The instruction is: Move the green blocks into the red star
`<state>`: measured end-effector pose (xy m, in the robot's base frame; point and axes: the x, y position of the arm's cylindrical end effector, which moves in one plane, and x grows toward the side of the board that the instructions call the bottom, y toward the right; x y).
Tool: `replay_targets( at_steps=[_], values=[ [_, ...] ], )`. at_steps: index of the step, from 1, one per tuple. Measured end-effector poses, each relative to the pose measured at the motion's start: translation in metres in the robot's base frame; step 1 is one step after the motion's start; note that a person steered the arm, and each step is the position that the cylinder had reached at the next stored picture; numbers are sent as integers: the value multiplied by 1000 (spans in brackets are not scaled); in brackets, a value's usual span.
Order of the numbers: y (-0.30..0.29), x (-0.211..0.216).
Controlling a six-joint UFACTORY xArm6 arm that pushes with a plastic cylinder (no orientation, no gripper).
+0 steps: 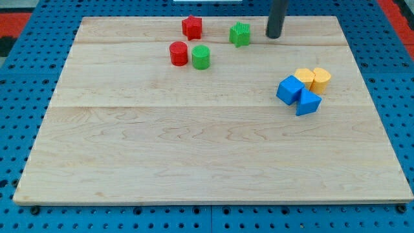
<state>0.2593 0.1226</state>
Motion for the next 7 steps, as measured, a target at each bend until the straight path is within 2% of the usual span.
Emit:
replay_targets(
  at_steps=[1, 2, 3, 4, 5, 7],
  values=[
    [-24, -47],
    [-83, -53],
    [16, -58],
    [32, -29],
    [-12, -10],
    [-114, -30]
  ],
)
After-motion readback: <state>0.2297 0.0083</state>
